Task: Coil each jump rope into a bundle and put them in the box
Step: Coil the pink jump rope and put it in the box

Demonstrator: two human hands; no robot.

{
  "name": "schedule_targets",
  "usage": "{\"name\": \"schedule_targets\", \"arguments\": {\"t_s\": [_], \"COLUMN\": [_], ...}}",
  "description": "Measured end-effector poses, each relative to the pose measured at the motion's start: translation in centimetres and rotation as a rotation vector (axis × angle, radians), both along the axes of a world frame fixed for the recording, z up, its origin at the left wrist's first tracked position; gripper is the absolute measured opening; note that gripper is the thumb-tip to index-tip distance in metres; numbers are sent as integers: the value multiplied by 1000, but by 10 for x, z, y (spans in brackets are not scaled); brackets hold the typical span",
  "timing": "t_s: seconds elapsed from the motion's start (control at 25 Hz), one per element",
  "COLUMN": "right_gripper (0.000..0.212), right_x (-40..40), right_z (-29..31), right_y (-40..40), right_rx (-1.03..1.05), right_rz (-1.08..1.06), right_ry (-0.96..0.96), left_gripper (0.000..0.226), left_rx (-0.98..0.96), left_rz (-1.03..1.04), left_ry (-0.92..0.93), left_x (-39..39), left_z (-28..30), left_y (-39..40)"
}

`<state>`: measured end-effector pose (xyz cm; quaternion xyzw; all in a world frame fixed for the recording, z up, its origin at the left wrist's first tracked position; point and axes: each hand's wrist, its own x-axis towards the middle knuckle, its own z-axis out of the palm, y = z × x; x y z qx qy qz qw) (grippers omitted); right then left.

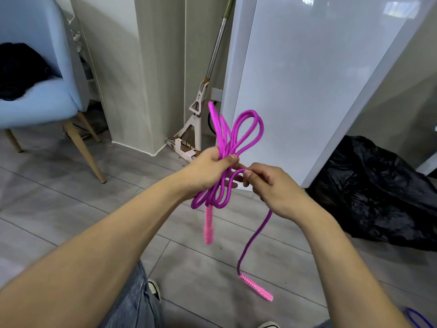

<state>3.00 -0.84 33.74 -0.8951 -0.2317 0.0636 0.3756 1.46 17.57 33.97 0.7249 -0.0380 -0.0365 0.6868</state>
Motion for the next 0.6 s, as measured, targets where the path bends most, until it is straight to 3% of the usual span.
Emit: {"name": "schedule_targets", "arguments": {"t_s": [0.2,0.36,0.44,0.6], "right_gripper": [31,37,40,38], "right_x": [0,-3,-3,3], "right_z": [-3,0,2,6], "right_y": [5,3,1,-11], "right_rx": [-41,-31,1,37], "right_rz": [-135,-213,-233,-265], "right_ry": [-208,-190,-165,-97], "left_gripper": [19,20,14,7], "left_rx": [193,340,258,-190], "left_rz": [-129,-163,-108,217], "left_ry": [-76,-62,-62,27], "left_x": [-2,-3,-1,11], "left_z": [-8,-8,-7,0], "left_y": [-4,3,2,14]}}
